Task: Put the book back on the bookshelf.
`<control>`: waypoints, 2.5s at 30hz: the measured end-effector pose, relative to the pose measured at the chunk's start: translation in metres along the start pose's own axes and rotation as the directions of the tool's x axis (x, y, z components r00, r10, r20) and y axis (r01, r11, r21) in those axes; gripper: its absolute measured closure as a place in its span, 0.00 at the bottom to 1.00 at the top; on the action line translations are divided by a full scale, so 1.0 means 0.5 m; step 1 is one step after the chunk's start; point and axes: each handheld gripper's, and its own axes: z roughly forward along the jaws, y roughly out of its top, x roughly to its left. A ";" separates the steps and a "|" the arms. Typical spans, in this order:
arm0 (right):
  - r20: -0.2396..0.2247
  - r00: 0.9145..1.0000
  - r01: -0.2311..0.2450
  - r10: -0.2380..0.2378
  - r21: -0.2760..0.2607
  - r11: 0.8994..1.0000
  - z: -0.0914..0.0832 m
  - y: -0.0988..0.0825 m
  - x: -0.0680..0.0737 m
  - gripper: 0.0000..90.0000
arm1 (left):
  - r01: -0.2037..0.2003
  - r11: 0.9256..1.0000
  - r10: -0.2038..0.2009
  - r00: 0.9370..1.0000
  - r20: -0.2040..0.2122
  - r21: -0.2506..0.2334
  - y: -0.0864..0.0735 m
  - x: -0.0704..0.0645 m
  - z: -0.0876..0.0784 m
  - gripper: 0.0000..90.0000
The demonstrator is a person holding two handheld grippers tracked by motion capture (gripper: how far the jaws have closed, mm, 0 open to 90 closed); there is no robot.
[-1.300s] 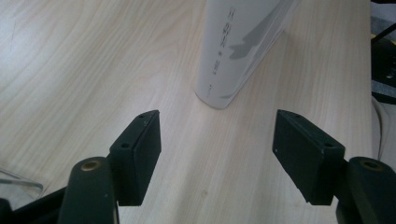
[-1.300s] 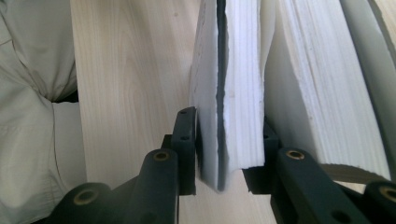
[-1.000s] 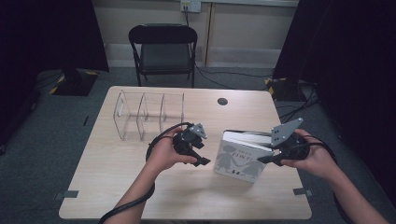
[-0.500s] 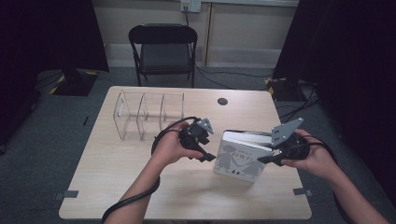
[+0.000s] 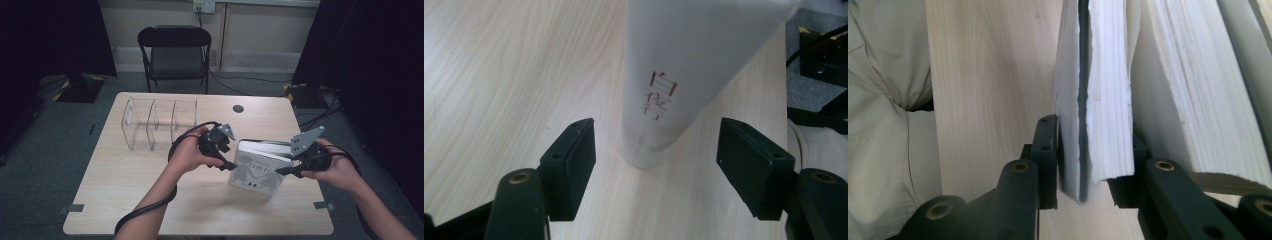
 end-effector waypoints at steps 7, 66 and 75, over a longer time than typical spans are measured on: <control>0.000 1.000 0.000 0.000 -0.003 1.000 0.000 0.000 -0.001 0.78 | -0.027 1.000 0.027 1.000 0.002 -0.001 0.022 -0.004 0.004 0.36; 0.001 0.999 -0.037 0.037 -0.039 0.999 0.004 -0.022 -0.008 0.75 | -0.174 0.983 0.170 0.984 0.061 0.062 0.117 -0.040 0.022 0.51; 0.007 0.999 -0.048 0.048 -0.070 0.996 0.010 -0.025 -0.007 0.63 | -0.132 0.989 0.131 0.991 0.031 0.071 0.112 -0.051 0.017 0.53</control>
